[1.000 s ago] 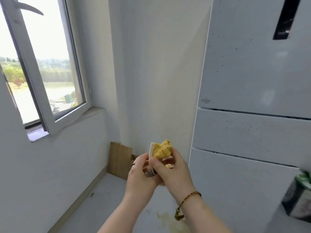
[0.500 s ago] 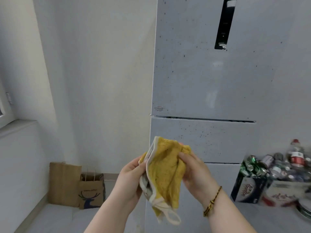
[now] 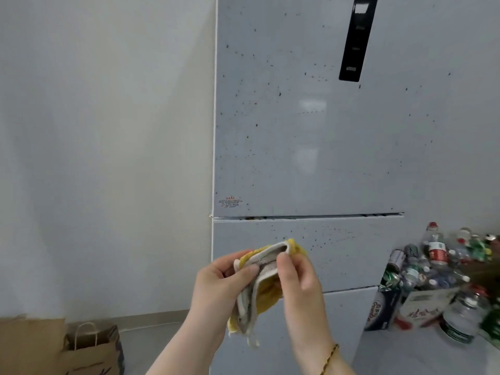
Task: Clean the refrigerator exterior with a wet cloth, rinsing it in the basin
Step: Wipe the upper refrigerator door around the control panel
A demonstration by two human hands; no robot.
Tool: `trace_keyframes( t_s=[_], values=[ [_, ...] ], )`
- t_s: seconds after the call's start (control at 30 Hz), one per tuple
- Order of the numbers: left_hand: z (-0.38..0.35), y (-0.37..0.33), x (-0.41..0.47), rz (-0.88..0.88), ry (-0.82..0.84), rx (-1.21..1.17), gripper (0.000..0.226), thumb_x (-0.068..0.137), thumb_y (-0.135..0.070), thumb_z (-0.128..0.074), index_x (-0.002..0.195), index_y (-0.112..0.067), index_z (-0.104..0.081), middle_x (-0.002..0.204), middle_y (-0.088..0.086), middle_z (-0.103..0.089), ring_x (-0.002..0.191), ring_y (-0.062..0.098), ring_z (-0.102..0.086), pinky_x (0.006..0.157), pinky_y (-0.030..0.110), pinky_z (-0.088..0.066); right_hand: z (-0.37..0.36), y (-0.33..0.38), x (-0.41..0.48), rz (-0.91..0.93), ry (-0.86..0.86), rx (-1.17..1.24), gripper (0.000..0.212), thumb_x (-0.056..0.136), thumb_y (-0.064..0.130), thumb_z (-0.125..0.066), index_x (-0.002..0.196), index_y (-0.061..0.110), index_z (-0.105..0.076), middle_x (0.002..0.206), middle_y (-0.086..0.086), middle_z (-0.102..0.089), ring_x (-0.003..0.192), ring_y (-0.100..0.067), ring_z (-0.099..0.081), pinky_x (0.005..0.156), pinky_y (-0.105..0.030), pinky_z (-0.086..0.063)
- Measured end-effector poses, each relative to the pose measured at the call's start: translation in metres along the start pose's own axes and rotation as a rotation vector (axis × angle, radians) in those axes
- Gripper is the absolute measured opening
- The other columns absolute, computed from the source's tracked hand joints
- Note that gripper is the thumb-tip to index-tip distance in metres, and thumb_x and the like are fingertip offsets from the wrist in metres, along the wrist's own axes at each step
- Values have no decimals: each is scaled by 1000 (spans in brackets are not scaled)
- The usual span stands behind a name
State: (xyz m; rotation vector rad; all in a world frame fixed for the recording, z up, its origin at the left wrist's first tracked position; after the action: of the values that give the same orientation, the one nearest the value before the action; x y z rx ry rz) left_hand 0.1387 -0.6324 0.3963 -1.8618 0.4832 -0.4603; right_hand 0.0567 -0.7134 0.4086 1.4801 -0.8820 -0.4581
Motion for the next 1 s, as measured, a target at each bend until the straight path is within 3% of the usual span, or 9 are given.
trace_keyframes(
  t_s=[0.13, 0.3, 0.37, 0.47, 0.63, 0.73, 0.87, 0.93, 1.0],
  values=[
    [-14, 5, 22, 35, 162, 37, 26, 83, -6, -55, 74, -17, -76, 79, 11, -73, 73, 18, -69, 64, 23, -52, 0, -6, 33, -6, 62, -71, 12, 84, 10, -60, 82, 20, -54, 74, 7, -59, 58, 11, -56, 52, -5, -43],
    [-21, 4, 45, 81, 244, -55, 25, 69, -21, -53, 74, -14, -76, 82, 10, -73, 76, 18, -69, 74, 31, -52, 10, -17, 73, -94, 35, 68, 23, 87, 0, -48, 72, 15, -56, 68, 2, -55, 66, -9, -52, 61, -22, -43],
    [-30, 0, 55, 47, 213, -18, 23, 71, -20, -54, 75, -13, -76, 82, 10, -73, 76, 19, -69, 71, 28, -55, 12, -14, 86, -150, 200, 153, 6, 85, 16, -54, 81, 15, -57, 78, -1, -58, 76, -15, -54, 68, -27, -44],
    [-49, -3, 70, -4, 136, 125, 20, 83, -12, -57, 78, -14, -76, 85, 9, -74, 84, 19, -69, 71, 23, -54, 19, -9, 105, -170, 360, 117, 30, 77, 37, -63, 98, 17, -55, 92, -1, -63, 83, -10, -60, 64, -16, -48],
    [-85, 2, 86, -30, 150, 156, 23, 80, -15, -57, 98, -12, -71, 96, 3, -73, 93, 9, -67, 81, 19, -48, 36, 1, 144, -81, 186, 54, 8, 87, 15, -56, 81, 13, -50, 73, -2, -55, 63, -11, -53, 51, -15, -43],
    [-96, 0, 96, -17, 58, 23, 23, 77, -20, -54, 86, -10, -73, 84, 7, -74, 77, 13, -69, 67, 21, -53, 56, -4, 169, -19, 90, 136, 14, 88, 3, -47, 75, 8, -52, 68, -6, -48, 62, -17, -45, 55, -26, -39],
    [-103, -10, 106, -21, -116, -129, 23, 92, -16, -45, 89, -5, -65, 75, 11, -73, 66, 19, -70, 59, 28, -58, 71, -1, 182, 254, 141, -98, 36, 88, 3, -48, 57, 20, -41, 45, 15, -41, 45, -2, -37, 45, -10, -31],
    [-113, -15, 109, -37, -136, -113, 23, 92, -17, -46, 89, -5, -65, 73, 11, -72, 63, 19, -70, 53, 27, -57, 64, 0, 179, 388, 230, -214, 30, 91, 11, -50, 69, 32, -52, 63, 20, -52, 64, 7, -50, 57, -4, -38],
    [-120, -17, 114, -80, -136, -35, 26, 92, -21, -47, 88, -5, -66, 73, 11, -71, 62, 17, -68, 52, 23, -55, 51, -1, 174, 480, 321, -384, 16, 91, 31, -43, 101, 38, -54, 101, 24, -48, 94, 12, -47, 73, 1, -36]
  ],
)
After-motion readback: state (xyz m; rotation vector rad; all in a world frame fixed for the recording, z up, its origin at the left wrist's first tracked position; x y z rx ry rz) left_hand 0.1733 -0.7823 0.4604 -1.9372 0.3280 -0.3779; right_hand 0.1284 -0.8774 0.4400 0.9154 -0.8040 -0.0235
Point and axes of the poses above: each hand's wrist, its own x-axis towards the middle knuckle, its own z-axis out of the back of the hand, y = z × x, the point moved 2 cm from there along x, towards the middle knuckle
